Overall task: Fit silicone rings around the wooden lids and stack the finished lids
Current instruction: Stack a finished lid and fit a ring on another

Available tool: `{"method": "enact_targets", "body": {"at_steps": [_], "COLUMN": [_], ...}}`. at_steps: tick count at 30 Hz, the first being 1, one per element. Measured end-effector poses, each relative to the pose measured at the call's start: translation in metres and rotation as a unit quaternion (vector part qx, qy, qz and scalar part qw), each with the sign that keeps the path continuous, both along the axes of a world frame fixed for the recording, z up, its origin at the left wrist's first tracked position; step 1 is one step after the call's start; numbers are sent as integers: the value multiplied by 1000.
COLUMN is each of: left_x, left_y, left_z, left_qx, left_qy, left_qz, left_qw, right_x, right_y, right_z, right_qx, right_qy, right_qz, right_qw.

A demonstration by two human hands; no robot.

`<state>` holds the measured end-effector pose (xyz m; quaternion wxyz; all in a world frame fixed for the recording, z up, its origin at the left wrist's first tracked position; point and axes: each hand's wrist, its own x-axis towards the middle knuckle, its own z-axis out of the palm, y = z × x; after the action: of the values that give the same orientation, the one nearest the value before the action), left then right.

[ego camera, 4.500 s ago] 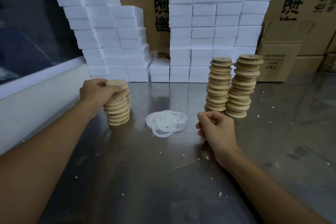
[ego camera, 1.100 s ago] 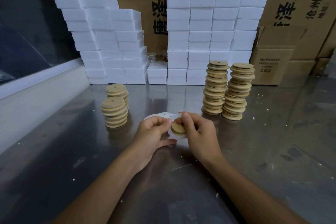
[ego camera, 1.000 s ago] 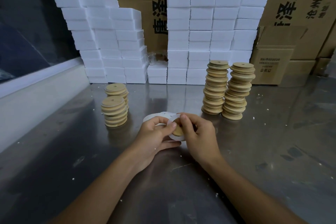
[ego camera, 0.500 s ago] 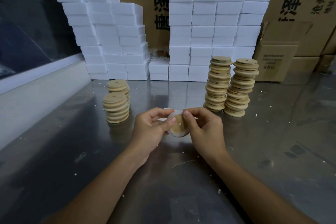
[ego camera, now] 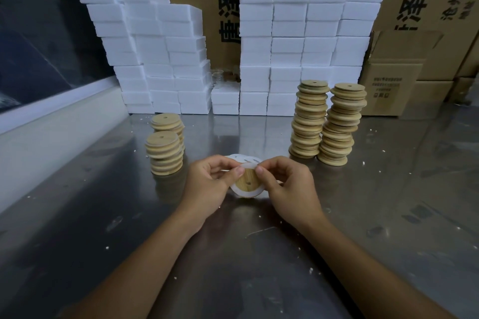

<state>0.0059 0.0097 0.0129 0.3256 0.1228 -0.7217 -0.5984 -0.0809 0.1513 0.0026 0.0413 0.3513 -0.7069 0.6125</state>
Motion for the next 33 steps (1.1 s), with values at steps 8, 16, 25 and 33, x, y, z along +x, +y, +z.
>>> {"method": "enact_targets", "body": {"at_steps": [8, 16, 25, 33], "left_x": [3, 1, 2, 5], "left_y": [-3, -1, -1, -6], "left_z": [3, 0, 3, 5], "left_qx": [-18, -54, -11, 64], "left_qy": [-6, 16, 14, -5], "left_qz": [-7, 17, 12, -27], "left_qw": [1000, 998, 1000, 998], "right_x": [0, -2, -3, -5], "right_y": [4, 4, 4, 5], "right_z": [3, 0, 4, 5], "right_qx": [44, 49, 57, 46], "right_qy": [-7, 44, 53, 38], "right_qz": [13, -18, -9, 6], "right_qw": [999, 998, 997, 998]}}
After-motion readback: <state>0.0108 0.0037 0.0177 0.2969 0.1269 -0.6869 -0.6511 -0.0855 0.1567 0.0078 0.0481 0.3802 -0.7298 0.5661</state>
